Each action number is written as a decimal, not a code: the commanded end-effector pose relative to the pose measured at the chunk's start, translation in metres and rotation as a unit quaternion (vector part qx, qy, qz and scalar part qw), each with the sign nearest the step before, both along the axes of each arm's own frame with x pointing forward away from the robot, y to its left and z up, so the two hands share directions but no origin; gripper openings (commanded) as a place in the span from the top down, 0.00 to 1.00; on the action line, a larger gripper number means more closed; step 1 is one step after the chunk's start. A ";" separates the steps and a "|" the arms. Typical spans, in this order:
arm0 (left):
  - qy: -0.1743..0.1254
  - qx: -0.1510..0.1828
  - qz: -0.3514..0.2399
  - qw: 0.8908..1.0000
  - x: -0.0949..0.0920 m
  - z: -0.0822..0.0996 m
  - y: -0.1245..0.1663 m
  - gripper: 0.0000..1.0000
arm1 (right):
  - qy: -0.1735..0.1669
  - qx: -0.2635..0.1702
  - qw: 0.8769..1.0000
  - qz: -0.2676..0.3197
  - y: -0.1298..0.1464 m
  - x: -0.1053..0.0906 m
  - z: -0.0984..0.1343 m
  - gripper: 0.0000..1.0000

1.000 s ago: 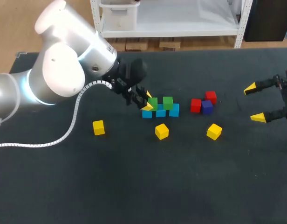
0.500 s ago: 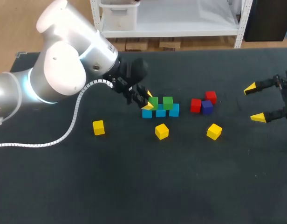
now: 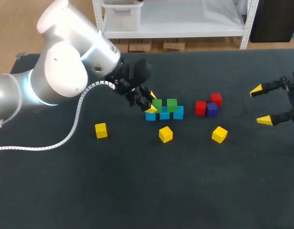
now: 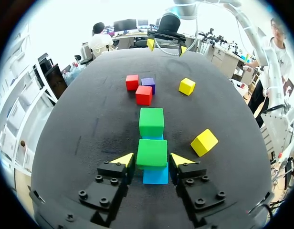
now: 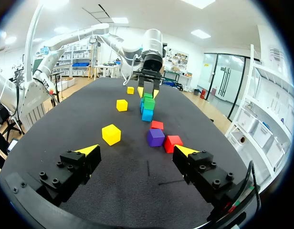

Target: Place the blue cubes, place green cubes on the blue cubes, place the yellow cubes on the green cubes, then place the red cubes on the yellow cubes, and place purple cube on the red cubes.

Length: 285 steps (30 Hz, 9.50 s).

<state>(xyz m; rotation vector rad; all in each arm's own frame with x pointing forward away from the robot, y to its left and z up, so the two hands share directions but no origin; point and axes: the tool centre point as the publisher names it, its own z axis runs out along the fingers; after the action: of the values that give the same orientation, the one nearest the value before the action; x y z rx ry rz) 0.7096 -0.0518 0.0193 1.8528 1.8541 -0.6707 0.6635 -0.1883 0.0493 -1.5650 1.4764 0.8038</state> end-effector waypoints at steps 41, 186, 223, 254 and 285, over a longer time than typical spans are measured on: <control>-0.011 0.036 0.069 0.997 -0.068 0.045 0.090 0.00 | 0.000 0.000 1.000 0.000 0.000 0.000 0.000 0.00; -0.057 -0.017 -0.012 0.998 -0.025 0.084 0.003 1.00 | 0.000 0.000 1.000 0.000 0.000 0.000 0.000 0.00; -0.038 -0.027 -0.029 0.998 0.000 0.051 -0.033 1.00 | 0.000 0.000 1.000 0.000 0.000 0.000 0.000 0.00; -0.036 -0.017 -0.012 0.999 -0.003 0.041 -0.029 1.00 | 0.000 0.000 1.000 0.000 0.000 0.000 0.000 0.00; -0.037 -0.017 -0.007 0.999 0.000 0.040 -0.029 0.97 | 0.000 0.000 1.000 0.000 0.000 0.000 0.000 0.00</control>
<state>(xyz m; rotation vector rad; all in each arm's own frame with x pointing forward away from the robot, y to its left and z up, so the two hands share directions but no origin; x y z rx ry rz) 0.7086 -0.0805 0.0600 1.8459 1.7733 -0.6275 0.6636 -0.1883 0.0493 -1.5649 1.4764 0.8039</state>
